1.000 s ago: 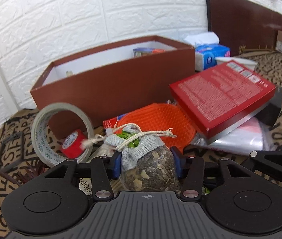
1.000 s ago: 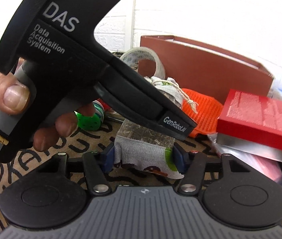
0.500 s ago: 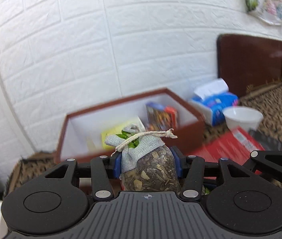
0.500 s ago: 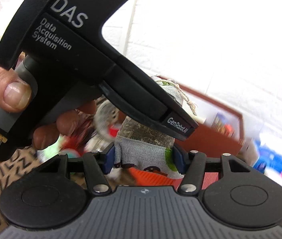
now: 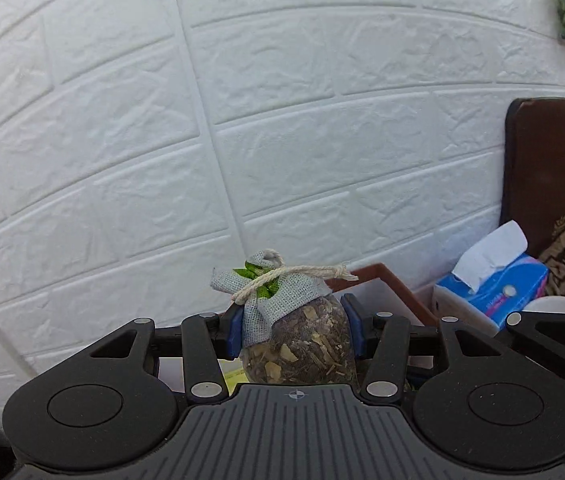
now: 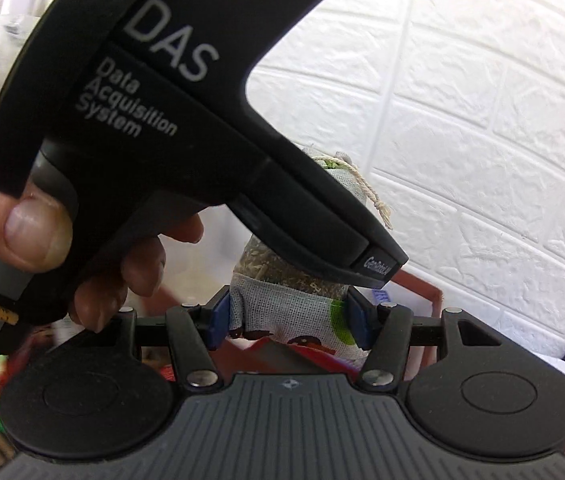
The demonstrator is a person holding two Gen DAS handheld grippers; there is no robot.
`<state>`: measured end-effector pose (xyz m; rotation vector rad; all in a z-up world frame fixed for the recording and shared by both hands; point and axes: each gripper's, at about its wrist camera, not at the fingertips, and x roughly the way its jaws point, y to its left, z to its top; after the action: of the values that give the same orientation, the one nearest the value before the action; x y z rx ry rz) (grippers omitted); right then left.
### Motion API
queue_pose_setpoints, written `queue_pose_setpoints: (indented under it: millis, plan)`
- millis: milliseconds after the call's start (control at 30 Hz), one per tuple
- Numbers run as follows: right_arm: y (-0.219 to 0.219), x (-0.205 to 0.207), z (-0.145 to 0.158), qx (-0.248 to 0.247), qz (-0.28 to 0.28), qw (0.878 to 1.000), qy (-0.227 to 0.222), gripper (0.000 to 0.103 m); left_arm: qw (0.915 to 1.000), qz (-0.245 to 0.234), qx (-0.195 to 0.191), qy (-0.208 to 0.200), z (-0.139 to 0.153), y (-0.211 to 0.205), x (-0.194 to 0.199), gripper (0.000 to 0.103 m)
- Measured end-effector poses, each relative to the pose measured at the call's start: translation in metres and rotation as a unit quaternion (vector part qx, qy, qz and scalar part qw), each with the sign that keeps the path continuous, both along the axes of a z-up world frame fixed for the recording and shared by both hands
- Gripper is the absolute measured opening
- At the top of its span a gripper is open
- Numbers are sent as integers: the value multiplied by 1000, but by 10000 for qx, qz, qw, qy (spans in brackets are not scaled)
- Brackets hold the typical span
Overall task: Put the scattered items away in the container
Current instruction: 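Lift the sachet with the left gripper and carry it over the brown box, then open the left gripper to drop the sachet into the brown box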
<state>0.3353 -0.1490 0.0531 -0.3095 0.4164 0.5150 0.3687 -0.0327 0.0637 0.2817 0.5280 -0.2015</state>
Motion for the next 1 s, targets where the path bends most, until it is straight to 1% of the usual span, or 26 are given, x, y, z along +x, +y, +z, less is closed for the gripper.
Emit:
queue_pose_setpoints:
  millis: [133,333,400,433,500,533,600,633,667,700,733,800,867,1000]
  plan:
    - [-16,32,-6,24,-35,9999,124,63,9998,31,-99,164,-11,-4,29,50]
    - [-41,63,-21,96,-51,9995,313,63,9992,73,-125,360,-29,-10,54,50]
    - [-49,70,-24,132,-50,9989,450,65,9988,125,-126,463,-35,-10,59,50]
    - [-53,72,-25,130,-75,9988,474,70,9985,151,-123,503,-37,-10,61,50]
    - [-62,75,-26,119,-58,9984,545,70,9981,207,-136,569,-41,-9,62,50]
    - [-66,75,-26,125,-56,9981,597,73,9979,229,-137,595,-42,-8,62,50]
    - [-73,73,-24,89,-149,9985,527,83,9979,267,-116,575,-42,-7,58,50]
    - [-77,71,-22,82,-160,9987,480,86,9979,307,-127,549,-41,-6,56,51]
    - [-82,70,-21,103,-194,9987,466,88,9977,349,-184,542,-39,-4,54,52]
    - [-87,69,-19,121,-284,9985,451,95,9973,376,-257,578,-36,-2,53,51]
    - [-91,68,-17,115,-352,9984,426,96,9968,409,-272,630,-34,0,51,50]
    - [-101,66,-13,96,-398,9984,398,96,9964,540,-142,631,-32,1,48,50]
    - [-110,64,-9,53,-520,9980,367,96,9958,657,-42,630,-31,3,46,46]
    - [-130,56,-3,13,-661,9974,296,96,9957,757,-30,528,-24,8,36,44]
